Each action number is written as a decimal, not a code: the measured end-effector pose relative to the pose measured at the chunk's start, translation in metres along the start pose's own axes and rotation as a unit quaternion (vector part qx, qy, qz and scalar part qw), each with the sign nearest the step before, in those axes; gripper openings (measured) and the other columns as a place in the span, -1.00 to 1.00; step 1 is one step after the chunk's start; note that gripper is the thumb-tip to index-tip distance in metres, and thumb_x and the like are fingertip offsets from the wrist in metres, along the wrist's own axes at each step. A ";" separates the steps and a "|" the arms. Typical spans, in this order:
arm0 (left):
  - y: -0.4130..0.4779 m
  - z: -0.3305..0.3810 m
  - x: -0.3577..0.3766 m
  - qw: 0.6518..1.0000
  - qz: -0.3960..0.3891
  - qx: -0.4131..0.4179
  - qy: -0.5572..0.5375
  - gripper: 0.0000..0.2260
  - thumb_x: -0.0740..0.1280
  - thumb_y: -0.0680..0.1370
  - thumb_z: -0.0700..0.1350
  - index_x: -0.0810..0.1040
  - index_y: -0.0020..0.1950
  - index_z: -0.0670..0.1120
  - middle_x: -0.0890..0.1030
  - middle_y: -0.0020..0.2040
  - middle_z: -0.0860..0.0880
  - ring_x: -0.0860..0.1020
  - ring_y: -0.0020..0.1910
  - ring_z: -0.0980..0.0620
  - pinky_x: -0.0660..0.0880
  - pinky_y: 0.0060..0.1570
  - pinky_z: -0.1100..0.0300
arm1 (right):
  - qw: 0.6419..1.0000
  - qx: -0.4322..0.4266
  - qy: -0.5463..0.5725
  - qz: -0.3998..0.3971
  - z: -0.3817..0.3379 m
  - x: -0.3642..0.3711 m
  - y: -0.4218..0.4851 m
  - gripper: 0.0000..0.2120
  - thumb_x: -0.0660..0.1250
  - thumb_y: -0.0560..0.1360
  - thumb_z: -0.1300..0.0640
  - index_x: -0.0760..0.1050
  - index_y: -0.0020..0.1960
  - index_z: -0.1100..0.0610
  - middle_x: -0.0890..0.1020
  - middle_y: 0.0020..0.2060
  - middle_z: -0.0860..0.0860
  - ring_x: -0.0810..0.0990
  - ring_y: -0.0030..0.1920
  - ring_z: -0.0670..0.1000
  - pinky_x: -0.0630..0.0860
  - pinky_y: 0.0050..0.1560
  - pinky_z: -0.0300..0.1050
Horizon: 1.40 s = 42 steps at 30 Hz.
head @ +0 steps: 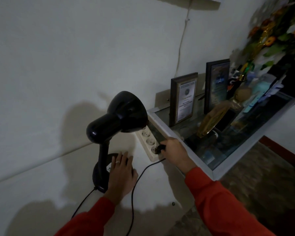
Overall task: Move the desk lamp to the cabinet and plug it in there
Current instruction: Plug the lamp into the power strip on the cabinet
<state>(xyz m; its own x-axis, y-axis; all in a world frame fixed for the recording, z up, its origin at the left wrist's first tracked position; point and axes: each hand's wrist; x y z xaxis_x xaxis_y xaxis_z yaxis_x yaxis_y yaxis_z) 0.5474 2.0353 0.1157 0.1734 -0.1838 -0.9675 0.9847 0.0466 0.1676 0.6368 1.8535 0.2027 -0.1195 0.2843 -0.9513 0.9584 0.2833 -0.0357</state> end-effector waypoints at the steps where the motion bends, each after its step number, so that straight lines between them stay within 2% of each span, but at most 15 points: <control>1: 0.000 0.000 0.002 1.000 -0.003 0.000 0.004 -0.57 0.38 0.41 -0.05 0.51 0.23 -0.18 0.54 0.27 -0.26 0.47 0.30 -0.26 0.35 0.30 -0.25 | 1.000 0.001 -0.005 -0.002 0.000 0.001 0.001 -0.74 0.30 0.51 0.19 0.57 0.17 0.19 0.59 0.13 0.18 0.57 0.13 0.14 0.51 0.19 -0.05; 5: -0.001 -0.002 0.006 1.000 0.001 0.003 0.005 -0.57 0.38 0.40 -0.03 0.51 0.23 -0.16 0.55 0.27 -0.24 0.46 0.31 -0.25 0.34 0.32 -0.24 | 1.000 0.007 -0.022 -0.009 -0.003 0.003 0.006 -0.76 0.30 0.52 0.17 0.58 0.15 0.18 0.61 0.11 0.15 0.60 0.08 0.11 0.55 0.13 -0.07; 10: -0.002 -0.003 0.008 1.000 0.004 0.005 -0.010 -0.55 0.33 0.45 -0.03 0.45 0.30 -0.15 0.47 0.35 -0.23 0.36 0.40 -0.25 0.20 0.40 -0.21 | 0.998 -0.019 -0.036 -0.038 -0.007 -0.002 0.014 -0.76 0.31 0.50 0.17 0.58 0.14 0.21 0.59 0.12 0.18 0.60 0.09 0.14 0.54 0.16 0.02; 16: -0.002 -0.005 0.008 1.000 0.004 0.009 -0.014 -0.56 0.35 0.42 -0.03 0.46 0.27 -0.13 0.52 0.30 -0.21 0.39 0.37 -0.25 0.24 0.38 -0.21 | 0.996 -0.036 -0.046 -0.072 -0.007 -0.008 0.019 -0.75 0.28 0.51 0.26 0.56 0.17 0.26 0.54 0.16 0.24 0.56 0.13 0.18 0.49 0.16 -0.09; 23: -0.002 -0.005 0.009 1.000 0.009 0.009 -0.017 -0.57 0.36 0.41 -0.03 0.48 0.25 -0.13 0.53 0.28 -0.21 0.41 0.36 -0.25 0.27 0.37 -0.23 | 0.994 -0.029 -0.072 -0.071 -0.016 -0.007 0.020 -0.76 0.29 0.50 0.28 0.56 0.16 0.27 0.57 0.14 0.25 0.59 0.11 0.18 0.54 0.15 0.00; 29: -0.002 -0.006 0.007 0.999 0.009 0.012 -0.030 -0.58 0.32 0.44 -0.03 0.46 0.27 -0.12 0.51 0.30 -0.21 0.37 0.38 -0.24 0.23 0.40 -0.21 | 0.992 0.001 -0.083 -0.090 -0.018 -0.010 0.025 -0.72 0.33 0.49 0.24 0.50 0.17 0.32 0.58 0.12 0.26 0.61 0.09 0.20 0.57 0.13 0.02; 33: -0.002 -0.005 0.007 0.999 0.006 0.006 -0.039 -0.58 0.30 0.45 -0.03 0.44 0.29 -0.11 0.47 0.34 -0.19 0.33 0.42 -0.22 0.17 0.44 -0.18 | 0.992 -0.014 -0.076 -0.103 -0.021 -0.009 0.030 -0.74 0.34 0.48 0.24 0.51 0.14 0.33 0.60 0.10 0.26 0.60 0.07 0.20 0.57 0.11 0.05; 39: -0.002 -0.005 0.006 0.999 0.004 0.005 -0.040 -0.58 0.32 0.44 -0.04 0.45 0.28 -0.12 0.49 0.33 -0.19 0.35 0.40 -0.22 0.18 0.42 -0.18 | 0.992 -0.005 -0.091 -0.090 -0.023 0.001 0.029 -0.80 0.34 0.47 0.22 0.56 0.04 0.32 0.64 0.01 0.25 0.62 0.01 0.21 0.58 -0.01 -0.01; 42: -0.003 -0.006 0.007 0.999 -0.001 0.010 -0.040 -0.57 0.33 0.43 -0.04 0.46 0.28 -0.12 0.50 0.32 -0.20 0.35 0.40 -0.23 0.19 0.41 -0.19 | 0.991 -0.007 -0.114 -0.068 -0.024 0.006 0.027 -0.83 0.33 0.46 0.23 0.56 0.02 0.27 0.64 -0.04 0.25 0.62 -0.04 0.23 0.43 -0.19 -0.06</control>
<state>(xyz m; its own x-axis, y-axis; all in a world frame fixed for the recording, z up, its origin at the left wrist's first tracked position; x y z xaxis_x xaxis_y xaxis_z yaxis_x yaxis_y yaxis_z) 0.5459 2.0397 0.1078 0.1717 -0.2619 -0.9497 0.9850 0.0272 0.1706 0.6558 1.8851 0.2035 -0.1832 0.0293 -0.9826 0.9335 0.3187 -0.1645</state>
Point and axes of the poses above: each hand's wrist, its own y-axis towards the middle knuckle, its own x-axis out of the palm, z = x × y
